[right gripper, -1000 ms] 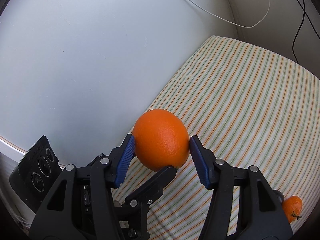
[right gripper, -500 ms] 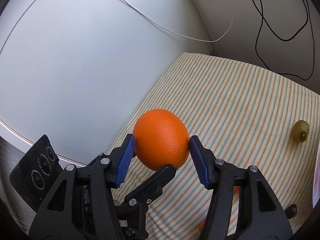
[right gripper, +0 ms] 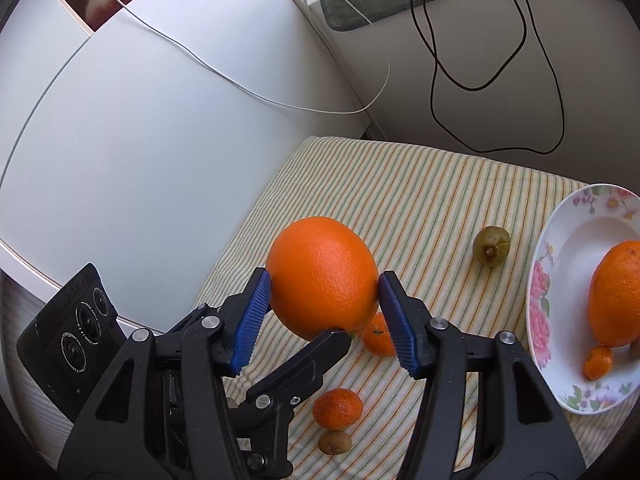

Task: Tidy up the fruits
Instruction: 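Carry the oval orange with the right gripper onto the white plate, then open the right gripper to set the orange beside the large orange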

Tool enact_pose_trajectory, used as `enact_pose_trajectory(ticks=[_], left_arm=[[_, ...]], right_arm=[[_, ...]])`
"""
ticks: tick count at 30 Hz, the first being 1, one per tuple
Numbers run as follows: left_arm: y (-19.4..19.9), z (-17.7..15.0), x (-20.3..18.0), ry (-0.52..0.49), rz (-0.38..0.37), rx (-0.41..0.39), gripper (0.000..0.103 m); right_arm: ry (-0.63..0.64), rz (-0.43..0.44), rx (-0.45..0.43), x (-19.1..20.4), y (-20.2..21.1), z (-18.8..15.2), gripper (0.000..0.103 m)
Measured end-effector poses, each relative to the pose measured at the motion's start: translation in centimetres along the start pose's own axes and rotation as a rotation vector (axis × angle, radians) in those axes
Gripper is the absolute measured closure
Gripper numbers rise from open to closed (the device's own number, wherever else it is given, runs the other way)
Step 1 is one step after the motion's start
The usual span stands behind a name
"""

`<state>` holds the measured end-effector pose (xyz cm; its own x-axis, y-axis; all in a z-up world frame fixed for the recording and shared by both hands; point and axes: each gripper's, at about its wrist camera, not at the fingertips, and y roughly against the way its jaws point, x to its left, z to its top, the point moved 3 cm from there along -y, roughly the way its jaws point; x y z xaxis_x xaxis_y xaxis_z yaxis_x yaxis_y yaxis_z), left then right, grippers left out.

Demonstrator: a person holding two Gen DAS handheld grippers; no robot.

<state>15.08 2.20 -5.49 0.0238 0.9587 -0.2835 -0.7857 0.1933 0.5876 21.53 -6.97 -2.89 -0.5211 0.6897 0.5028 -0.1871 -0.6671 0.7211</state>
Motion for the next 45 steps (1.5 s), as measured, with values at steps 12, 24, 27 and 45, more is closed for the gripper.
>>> enact_pose_trajectory(ticks=[12, 24, 27, 45], left_arm=[[-3.4, 1.0, -5.8, -0.065, -0.092, 0.038, 0.037], [-6.3, 0.6, -9.0, -0.093, -0.154, 0.091, 0.037], [-6.9, 0.5, -9.3, -0.099, -0.159, 0.104, 0.037], [-7.3, 0.6, -10.5, -0.156, -0.155, 0.109, 0.042]], right_arm=[[-0.069, -0.07, -0.057, -5.3, 5.1, -0.3, 0.044], [-0.125, -0.135, -0.074, -9.6, 6.1, -0.1, 0.044], [-0.138, -0.143, -0.071, -10.2, 6.2, -0.2, 0.044], [-0.132, -0.181, -0.122, -10.3, 8.6, 0.5, 0.047]])
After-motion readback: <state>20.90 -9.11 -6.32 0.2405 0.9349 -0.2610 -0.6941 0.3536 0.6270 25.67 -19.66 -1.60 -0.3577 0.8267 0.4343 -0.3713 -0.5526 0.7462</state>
